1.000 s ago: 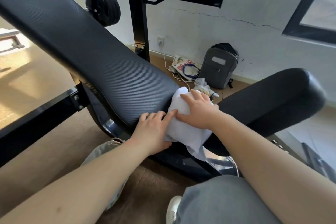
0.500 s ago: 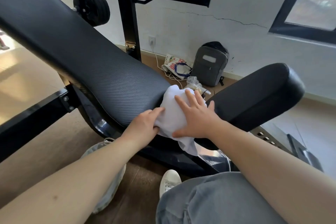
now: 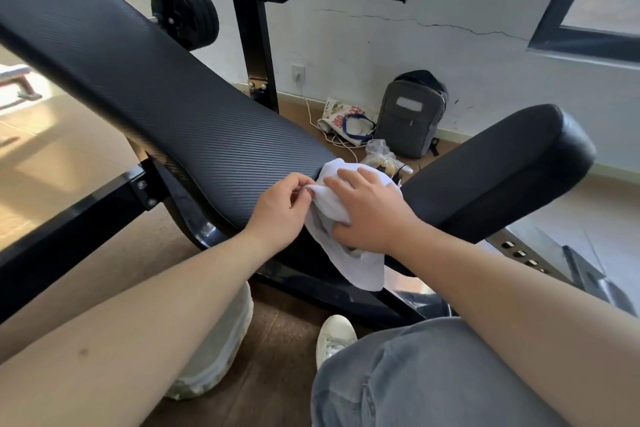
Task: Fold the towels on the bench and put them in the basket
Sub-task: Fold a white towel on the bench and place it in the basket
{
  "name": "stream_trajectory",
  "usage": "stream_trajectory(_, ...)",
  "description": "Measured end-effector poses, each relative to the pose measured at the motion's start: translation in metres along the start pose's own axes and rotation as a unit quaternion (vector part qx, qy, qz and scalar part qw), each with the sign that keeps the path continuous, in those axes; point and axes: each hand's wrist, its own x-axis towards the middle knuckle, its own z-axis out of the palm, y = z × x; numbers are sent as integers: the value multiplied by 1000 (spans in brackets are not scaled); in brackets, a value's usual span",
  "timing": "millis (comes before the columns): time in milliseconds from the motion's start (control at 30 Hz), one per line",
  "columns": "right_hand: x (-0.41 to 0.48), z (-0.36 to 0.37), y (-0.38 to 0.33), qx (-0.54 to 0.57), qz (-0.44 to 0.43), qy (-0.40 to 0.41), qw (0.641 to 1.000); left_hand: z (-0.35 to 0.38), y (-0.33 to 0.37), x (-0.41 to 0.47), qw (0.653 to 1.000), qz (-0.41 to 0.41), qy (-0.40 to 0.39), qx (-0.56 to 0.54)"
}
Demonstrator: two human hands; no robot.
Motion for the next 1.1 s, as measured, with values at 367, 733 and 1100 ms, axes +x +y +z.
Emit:
stream_trajectory(367, -4, -20, 6, -1, 110, 8, 994, 16, 8, -1, 996, -24, -67, 44)
stream_trajectory(733, -8, -52, 28, 5, 215, 68, 974, -16, 1, 18, 988, 57, -31, 137)
stream_trajectory(1100, -2, -48, 26, 200, 232, 136, 942, -28, 18, 26, 972, -155, 104, -142)
